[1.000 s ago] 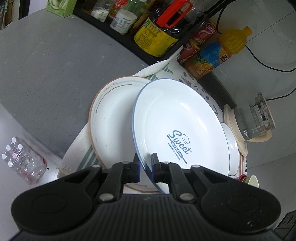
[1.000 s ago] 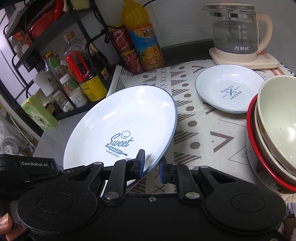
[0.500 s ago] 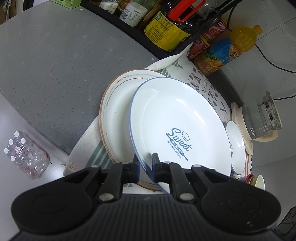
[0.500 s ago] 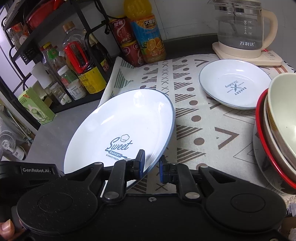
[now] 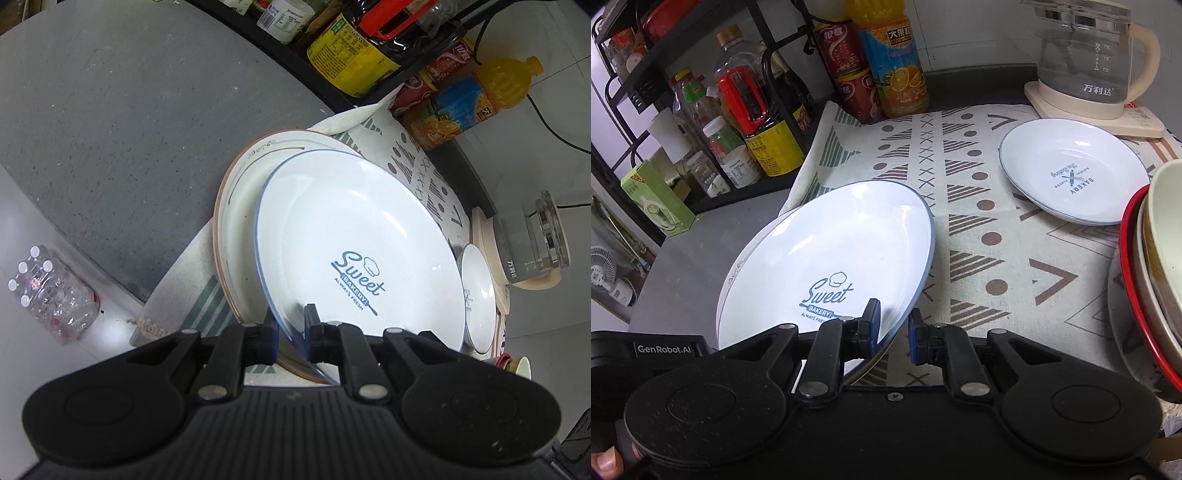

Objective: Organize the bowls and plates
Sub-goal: 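Lift the 'Sweet' plate with both grippers and lower it onto the flower plate, then open both grippers to release the 'Sweet' plate and pull back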

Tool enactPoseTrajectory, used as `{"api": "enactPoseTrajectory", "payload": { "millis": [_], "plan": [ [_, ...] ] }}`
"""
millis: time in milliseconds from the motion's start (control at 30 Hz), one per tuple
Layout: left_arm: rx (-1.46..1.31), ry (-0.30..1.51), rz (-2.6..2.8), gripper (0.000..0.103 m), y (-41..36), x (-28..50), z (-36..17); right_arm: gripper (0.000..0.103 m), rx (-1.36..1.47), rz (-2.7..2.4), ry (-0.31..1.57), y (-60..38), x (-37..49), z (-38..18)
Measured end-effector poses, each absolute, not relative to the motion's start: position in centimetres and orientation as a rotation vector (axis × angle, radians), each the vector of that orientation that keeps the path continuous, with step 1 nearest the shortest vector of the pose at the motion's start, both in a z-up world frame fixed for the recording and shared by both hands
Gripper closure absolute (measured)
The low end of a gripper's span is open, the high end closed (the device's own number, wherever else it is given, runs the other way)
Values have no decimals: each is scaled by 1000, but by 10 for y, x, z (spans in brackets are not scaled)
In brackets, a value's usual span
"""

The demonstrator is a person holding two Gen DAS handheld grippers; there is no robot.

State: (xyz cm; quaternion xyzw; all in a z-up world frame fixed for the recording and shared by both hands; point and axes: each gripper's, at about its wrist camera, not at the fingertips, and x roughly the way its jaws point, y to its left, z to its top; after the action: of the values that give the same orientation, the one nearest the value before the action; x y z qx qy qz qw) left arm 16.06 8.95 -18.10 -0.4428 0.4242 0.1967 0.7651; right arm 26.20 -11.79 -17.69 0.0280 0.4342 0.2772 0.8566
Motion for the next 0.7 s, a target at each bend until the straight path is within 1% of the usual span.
{"api": "enactPoseTrajectory", "payload": {
  "millis": [200,400,500,567,700],
  "plan": [
    [-969,962,425,91,93,167,-182,89,71,579,923,-117,265,-179],
    [-1015,1030,431,89,100,174,-179,90,69,578,924,-115,268,-179],
    [-1041,1042,434,80,105,173,-174,90,51,574,925,-112,268,-179],
    [-1036,1034,444,72,107,172,-170,91,50,572,926,-113,269,-180],
    [-1022,1036,465,67,113,173,-164,92,45,573,926,-113,272,-181]
  ]
}}
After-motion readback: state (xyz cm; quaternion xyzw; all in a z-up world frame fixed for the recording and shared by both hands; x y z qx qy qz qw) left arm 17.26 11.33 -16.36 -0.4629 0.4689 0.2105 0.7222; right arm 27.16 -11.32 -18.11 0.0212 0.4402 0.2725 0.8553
